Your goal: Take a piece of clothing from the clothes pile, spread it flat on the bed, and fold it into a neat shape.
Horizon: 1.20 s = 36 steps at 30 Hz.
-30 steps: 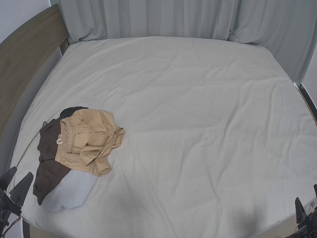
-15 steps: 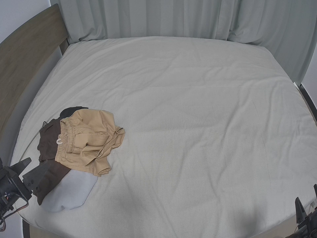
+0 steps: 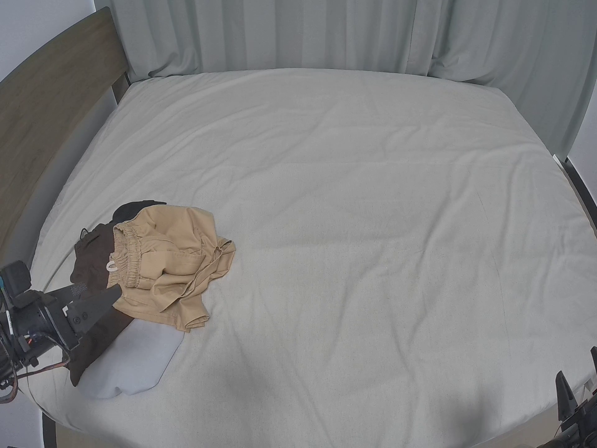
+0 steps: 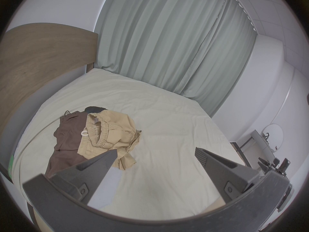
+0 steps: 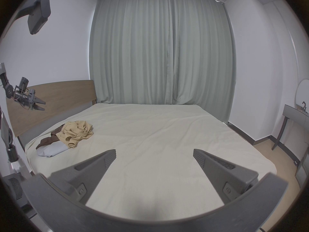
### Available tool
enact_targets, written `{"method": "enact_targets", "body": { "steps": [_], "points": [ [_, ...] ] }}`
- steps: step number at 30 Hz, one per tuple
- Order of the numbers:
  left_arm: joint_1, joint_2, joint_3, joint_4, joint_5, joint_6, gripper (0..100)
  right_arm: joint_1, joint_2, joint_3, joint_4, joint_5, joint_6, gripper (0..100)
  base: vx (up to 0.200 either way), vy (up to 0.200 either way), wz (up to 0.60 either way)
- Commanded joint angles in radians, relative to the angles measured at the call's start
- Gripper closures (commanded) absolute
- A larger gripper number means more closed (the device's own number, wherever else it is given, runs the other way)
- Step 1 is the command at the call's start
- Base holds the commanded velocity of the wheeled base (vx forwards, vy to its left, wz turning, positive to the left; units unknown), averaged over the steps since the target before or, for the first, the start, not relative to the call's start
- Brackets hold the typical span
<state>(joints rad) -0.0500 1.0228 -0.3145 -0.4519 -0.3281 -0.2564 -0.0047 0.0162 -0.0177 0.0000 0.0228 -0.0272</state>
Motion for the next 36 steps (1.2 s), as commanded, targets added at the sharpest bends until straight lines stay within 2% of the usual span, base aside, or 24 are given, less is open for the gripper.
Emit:
{"method": "enact_targets", "body": {
  "steps": [1,4,11,27,36],
  "points": [
    [0.039,0.143,-0.009,-0.07,-0.023,0.0,0,0.0,-0.005,0.018,0.0,0.0,0.0,0,0.0,0.0,0.0],
    [0.062,0.198,-0.018,-0.122,-0.058,0.0,0,0.0,-0.005,0.018,0.0,0.0,0.0,0,0.0,0.0,0.0],
    [0.11,0.301,-0.058,-0.137,-0.131,0.003,0,0.002,-0.005,0.018,0.0,0.0,0.0,0,0.0,0.0,0.0],
    [0.111,0.482,-0.181,-0.137,-0.134,0.006,0,0.002,-0.005,0.018,0.0,0.0,0.001,0,0.0,0.0,0.0],
    [0.174,0.62,-0.225,-0.194,-0.137,0.034,0,0.002,-0.005,0.018,0.0,-0.001,0.001,0,0.0,0.0,0.0]
  ]
}}
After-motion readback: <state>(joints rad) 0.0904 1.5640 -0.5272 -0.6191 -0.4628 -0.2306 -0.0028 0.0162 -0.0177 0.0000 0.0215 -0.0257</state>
